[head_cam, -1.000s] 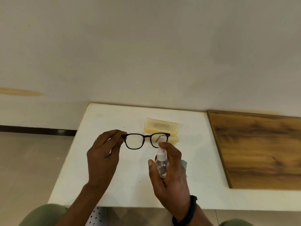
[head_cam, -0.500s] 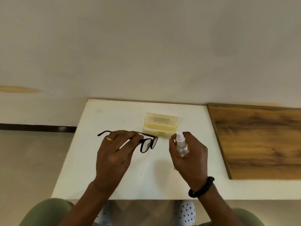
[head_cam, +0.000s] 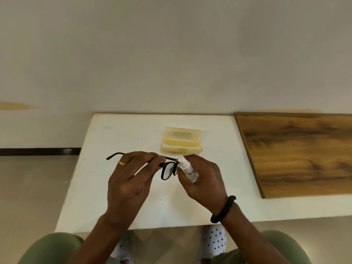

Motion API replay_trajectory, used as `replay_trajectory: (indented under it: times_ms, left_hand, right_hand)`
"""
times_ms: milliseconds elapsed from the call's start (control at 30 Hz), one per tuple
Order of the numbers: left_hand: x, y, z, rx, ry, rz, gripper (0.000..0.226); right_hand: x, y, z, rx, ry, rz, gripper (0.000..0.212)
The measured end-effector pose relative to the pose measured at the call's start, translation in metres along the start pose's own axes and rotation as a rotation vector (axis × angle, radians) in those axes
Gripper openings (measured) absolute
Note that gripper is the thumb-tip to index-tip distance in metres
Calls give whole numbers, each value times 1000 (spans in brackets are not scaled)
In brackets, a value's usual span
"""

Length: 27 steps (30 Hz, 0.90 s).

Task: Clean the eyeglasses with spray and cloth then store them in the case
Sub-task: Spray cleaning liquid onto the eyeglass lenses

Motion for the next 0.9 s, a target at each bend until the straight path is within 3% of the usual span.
replay_trajectory:
  times_ms: [300, 467, 567, 633, 733, 900]
  left_hand:
    - [1, 2, 4, -36, 58, 6, 27]
    - [-5, -1, 10, -71, -40, 51, 37]
    - [2, 0, 7, 224, -315, 14, 17]
    - [11, 14, -1, 397, -577, -157, 9]
    - [24, 40, -8, 649, -901, -419, 16]
    - [19, 47, -5, 889, -1071, -381, 24]
  right_hand:
    - [1, 4, -1, -24, -29, -16, 5]
    - [-8, -15, 3, -100, 33, 110, 11]
    - [-13, -29, 4, -284, 139, 167, 13]
    - [-15, -35, 4, -427, 212, 172, 17]
    - [-16, -36, -1, -608, 240, 121, 15]
    - [-12, -34, -8, -718, 265, 75, 21]
Point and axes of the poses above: each hand's wrist, its own x-axis away from the middle knuckle, its own y-axis out of the palm, z = x × y, the point moved 5 cm from there along -x, towards the middle knuckle, and after that the axes turned 2 degrees about -x, right-handed, at the moved point
